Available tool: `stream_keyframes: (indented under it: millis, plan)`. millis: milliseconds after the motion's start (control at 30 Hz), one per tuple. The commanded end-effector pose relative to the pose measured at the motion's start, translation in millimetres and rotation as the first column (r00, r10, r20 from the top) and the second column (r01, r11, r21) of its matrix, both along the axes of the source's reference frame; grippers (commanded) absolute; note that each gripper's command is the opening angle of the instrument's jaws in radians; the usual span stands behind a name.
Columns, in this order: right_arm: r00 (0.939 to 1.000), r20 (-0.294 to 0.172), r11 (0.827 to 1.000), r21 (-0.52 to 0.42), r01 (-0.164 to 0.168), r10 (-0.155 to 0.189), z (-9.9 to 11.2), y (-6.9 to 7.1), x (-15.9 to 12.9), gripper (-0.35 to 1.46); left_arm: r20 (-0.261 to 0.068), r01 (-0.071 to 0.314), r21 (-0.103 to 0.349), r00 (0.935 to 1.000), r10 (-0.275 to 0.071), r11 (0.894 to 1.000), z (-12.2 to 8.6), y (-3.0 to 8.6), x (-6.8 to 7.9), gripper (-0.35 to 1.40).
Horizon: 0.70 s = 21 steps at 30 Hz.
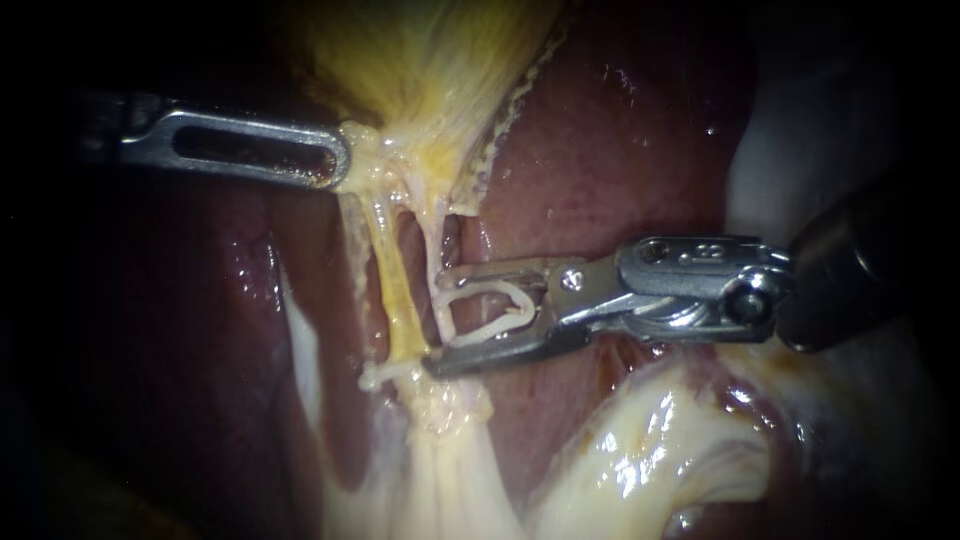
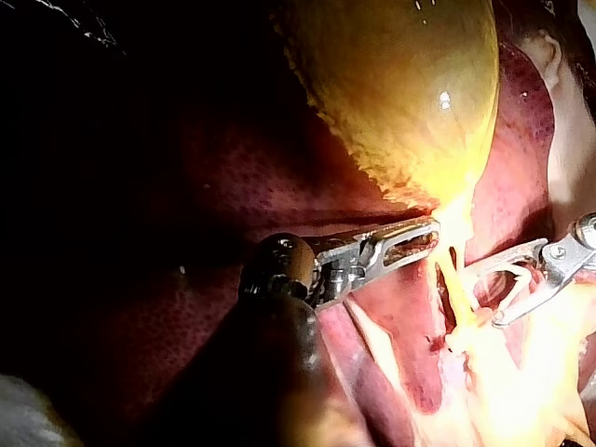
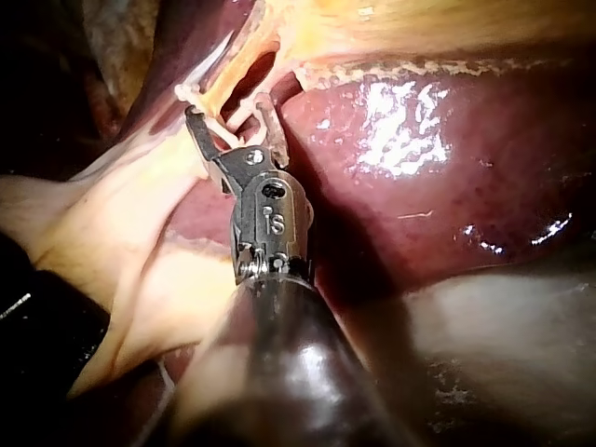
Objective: Clipping second clip left tube
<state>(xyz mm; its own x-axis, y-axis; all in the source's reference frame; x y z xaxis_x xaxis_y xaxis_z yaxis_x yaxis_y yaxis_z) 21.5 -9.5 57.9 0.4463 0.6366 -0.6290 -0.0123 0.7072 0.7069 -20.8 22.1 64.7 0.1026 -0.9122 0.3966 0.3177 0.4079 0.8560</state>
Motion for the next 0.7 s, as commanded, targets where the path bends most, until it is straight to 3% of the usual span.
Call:
stream_keyframes:
  millis: [33,200,500,700]
  plan:
    - [1.0,-0.003,1.0,0.0,-0.002,0.002,0.1,0.0,0.1,0.49,0.0,0.0,0.0,1.0,0.0,1.0,0.0,0.0,0.0,-0.35]
    - [0.9999,-0.007,1.0,0.004,-0.009,0.009,0.7,0.0,0.5,0.5,0.0,0.0,0.0,1.0,0.0,1.0,0.0,0.0,0.0,-0.35]
    - [0.9999,-0.012,1.0,0.011,-0.002,0.002,-0.2,0.3,-0.4,0.5,0.0,0.0,0.0,1.0,0.0,1.0,0.0,0.0,0.1,-0.35]
    - [0.9956,-0.089,0.998,0.052,0.035,-0.03,-2.4,1.2,-1.3,0.48,0.0,-0.001,0.0,1.0,0.001,1.0,0.0,0.0,0.1,-0.35]
